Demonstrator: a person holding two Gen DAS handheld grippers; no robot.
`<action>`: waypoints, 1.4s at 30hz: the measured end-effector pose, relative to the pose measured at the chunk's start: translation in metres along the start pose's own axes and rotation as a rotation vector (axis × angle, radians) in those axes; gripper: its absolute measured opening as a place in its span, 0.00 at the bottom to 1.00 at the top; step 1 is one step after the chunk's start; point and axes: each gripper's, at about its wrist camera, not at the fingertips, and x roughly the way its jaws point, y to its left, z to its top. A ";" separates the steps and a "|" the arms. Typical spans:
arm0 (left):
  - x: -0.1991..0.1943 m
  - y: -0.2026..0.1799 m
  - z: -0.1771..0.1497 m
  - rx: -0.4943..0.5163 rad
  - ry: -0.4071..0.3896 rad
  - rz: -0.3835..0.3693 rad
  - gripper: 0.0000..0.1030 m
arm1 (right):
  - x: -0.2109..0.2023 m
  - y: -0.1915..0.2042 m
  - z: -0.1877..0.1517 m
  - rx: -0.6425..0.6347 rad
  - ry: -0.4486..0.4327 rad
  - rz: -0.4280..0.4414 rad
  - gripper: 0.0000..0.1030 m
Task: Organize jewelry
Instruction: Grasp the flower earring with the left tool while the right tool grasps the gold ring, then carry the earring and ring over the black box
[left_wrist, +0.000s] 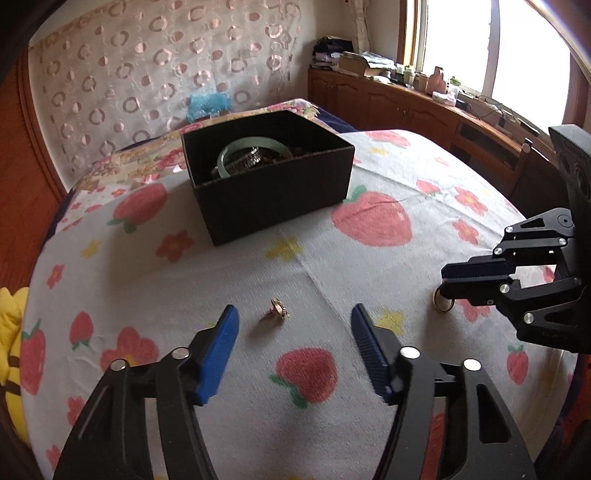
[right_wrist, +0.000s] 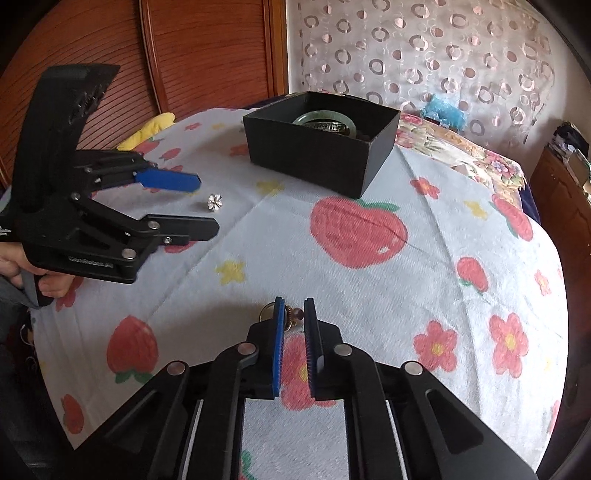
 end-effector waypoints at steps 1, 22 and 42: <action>0.002 0.000 0.000 -0.001 0.005 -0.005 0.48 | -0.001 0.000 0.000 0.001 -0.004 -0.001 0.11; 0.008 0.004 0.002 -0.011 0.000 0.016 0.13 | -0.012 -0.001 0.006 0.010 -0.049 0.000 0.11; -0.024 0.007 0.033 -0.014 -0.096 0.036 0.07 | -0.001 -0.031 0.095 0.043 -0.141 -0.028 0.11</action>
